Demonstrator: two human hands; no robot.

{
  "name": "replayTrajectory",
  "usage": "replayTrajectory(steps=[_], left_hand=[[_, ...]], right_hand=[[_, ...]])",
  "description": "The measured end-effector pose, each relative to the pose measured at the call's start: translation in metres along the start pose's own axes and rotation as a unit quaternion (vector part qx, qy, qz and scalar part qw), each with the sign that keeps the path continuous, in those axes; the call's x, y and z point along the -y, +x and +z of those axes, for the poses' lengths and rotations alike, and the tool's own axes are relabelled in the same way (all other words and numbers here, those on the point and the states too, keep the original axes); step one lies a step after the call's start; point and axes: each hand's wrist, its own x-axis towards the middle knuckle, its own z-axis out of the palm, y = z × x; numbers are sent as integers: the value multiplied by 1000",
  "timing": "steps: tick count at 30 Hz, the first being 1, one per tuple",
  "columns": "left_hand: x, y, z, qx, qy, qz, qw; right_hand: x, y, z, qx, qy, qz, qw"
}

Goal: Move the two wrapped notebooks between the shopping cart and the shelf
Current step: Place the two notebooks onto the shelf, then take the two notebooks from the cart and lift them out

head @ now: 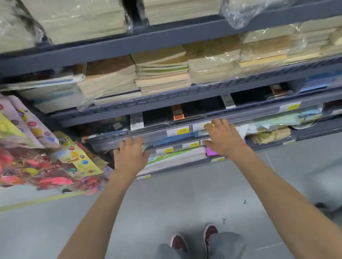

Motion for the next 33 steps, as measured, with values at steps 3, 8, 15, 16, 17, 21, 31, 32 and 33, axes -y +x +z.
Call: replayTrajectory(steps=[3,8,15,16,17,21,31,32,33], left_hand=[[-14,-20,-42,43,16,18,999],[-52,-51,-115,60,55,57,995],[-87,-97,-184,11,31,68,997],[-88,-103,-191,1,31,77,997],[-90,-108,-198,-12,30,87,996],[-97,-122,-226,-60,21,125,990],[-140,-137,-250,-93,30,187,978],[-147,-137,-250,-89,22,192,977],[-154,-137,-249,-86,16,199,976]], right_hand=[[-3,-29,-42,39,5,-1,999],[-19,-77,-109,65,22,13,998],[-43,-139,-175,35,20,43,998],[-46,-147,-182,29,17,48,998],[-49,-153,-188,22,14,53,998],[-56,-175,-210,-6,9,71,997],[-83,-219,-225,-33,37,105,993],[-88,-223,-225,-33,40,108,993],[-94,-226,-224,-33,42,112,992]])
